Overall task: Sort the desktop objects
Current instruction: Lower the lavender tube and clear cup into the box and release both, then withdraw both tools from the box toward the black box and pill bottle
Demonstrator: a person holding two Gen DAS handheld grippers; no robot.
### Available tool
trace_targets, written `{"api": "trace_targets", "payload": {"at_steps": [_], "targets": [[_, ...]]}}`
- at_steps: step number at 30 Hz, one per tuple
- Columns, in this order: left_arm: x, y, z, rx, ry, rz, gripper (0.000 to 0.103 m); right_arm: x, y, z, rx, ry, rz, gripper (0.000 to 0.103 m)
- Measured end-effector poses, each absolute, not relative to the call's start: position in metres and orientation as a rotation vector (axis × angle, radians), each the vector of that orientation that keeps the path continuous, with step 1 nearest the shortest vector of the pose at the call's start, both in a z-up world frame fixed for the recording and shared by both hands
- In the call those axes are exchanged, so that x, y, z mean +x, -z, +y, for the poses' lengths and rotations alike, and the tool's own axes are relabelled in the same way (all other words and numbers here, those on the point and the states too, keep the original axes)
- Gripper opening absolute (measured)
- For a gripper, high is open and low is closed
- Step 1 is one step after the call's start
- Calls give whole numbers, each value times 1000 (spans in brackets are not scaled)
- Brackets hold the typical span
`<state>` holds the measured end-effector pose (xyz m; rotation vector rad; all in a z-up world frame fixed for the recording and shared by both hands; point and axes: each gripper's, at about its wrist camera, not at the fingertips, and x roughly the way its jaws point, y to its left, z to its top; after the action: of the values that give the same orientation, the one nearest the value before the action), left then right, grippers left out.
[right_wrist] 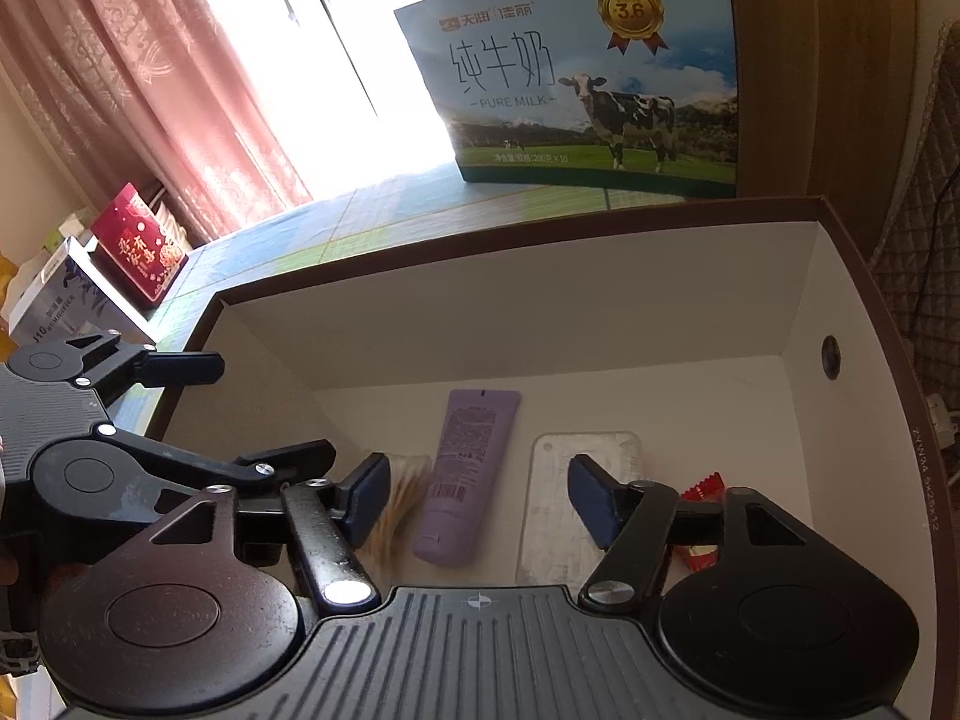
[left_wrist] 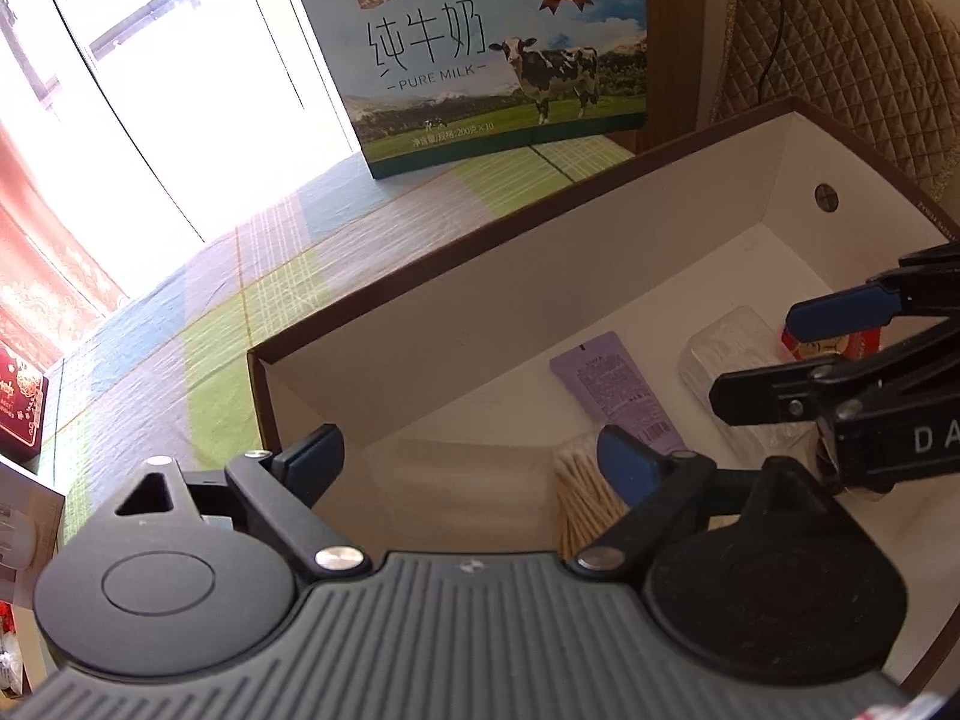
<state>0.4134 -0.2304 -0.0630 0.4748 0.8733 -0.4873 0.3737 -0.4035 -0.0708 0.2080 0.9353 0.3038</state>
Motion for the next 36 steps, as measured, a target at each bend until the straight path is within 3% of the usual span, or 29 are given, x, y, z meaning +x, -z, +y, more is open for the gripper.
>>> {"api": "trace_targets", "payload": {"at_steps": [4,10,36], "targets": [[412,60,-229,470,483,873,91,368,63,-405,181,-287,905,87],[408,55,-223,443,462,888,93,357,54,-409,149,-280,881,98],[334,13,-197,286,453,913,96,286,31,-409,123,-240,881,101]]}}
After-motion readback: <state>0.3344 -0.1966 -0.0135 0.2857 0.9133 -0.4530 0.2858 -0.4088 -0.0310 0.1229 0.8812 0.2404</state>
